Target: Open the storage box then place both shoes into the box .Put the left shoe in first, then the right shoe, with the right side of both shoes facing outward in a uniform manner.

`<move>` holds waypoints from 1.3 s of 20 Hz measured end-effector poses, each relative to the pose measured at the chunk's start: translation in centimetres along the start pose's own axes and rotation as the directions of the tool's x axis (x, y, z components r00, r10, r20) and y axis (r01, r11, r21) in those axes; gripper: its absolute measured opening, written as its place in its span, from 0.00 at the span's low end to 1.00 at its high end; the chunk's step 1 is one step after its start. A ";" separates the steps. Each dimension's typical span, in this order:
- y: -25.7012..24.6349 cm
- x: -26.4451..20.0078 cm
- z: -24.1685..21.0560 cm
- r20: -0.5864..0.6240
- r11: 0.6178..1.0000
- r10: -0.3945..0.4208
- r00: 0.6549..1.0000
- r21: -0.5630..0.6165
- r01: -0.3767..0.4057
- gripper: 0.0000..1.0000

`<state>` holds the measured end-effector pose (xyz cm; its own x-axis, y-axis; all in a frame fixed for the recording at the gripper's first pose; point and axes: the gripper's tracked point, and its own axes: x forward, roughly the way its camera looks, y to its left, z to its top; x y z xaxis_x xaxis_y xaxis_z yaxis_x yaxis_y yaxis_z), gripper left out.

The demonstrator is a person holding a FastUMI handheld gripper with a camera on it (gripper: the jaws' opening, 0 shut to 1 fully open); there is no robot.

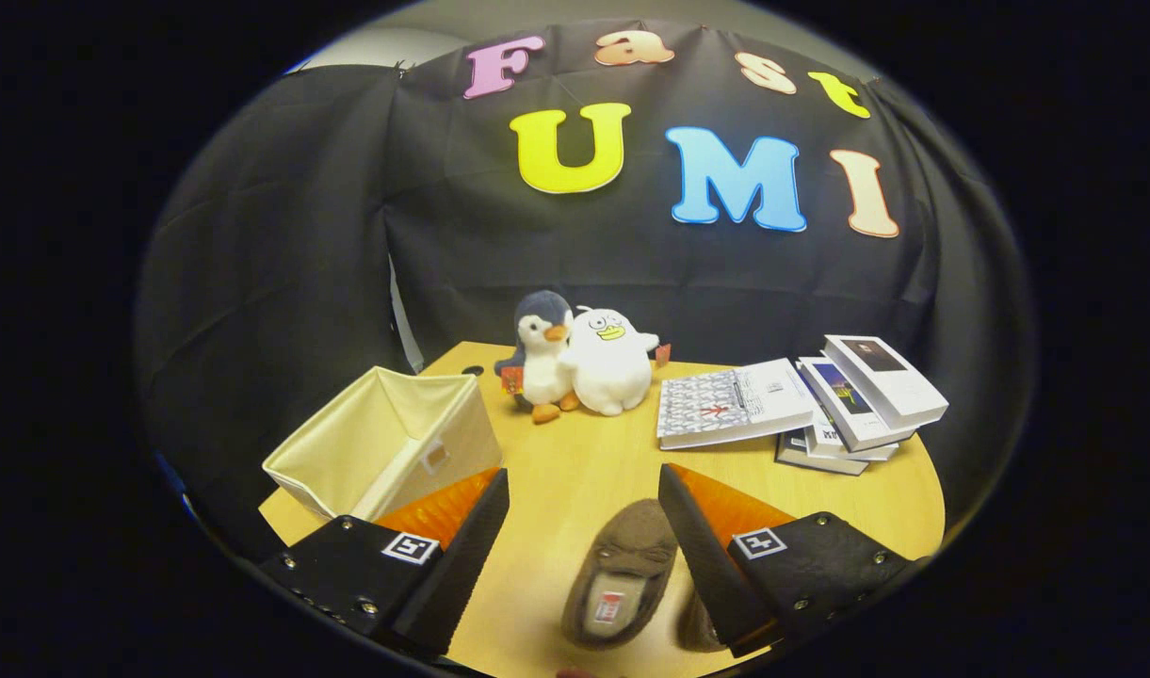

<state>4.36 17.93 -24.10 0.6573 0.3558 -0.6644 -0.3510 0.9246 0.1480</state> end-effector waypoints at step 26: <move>-6.2 4.8 -15.4 -0.418 0.994 -0.001 0.909 0.097 0.045 0.79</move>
<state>-0.56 11.81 -39.51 0.3189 0.2660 -0.9097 -0.2549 0.9485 0.1880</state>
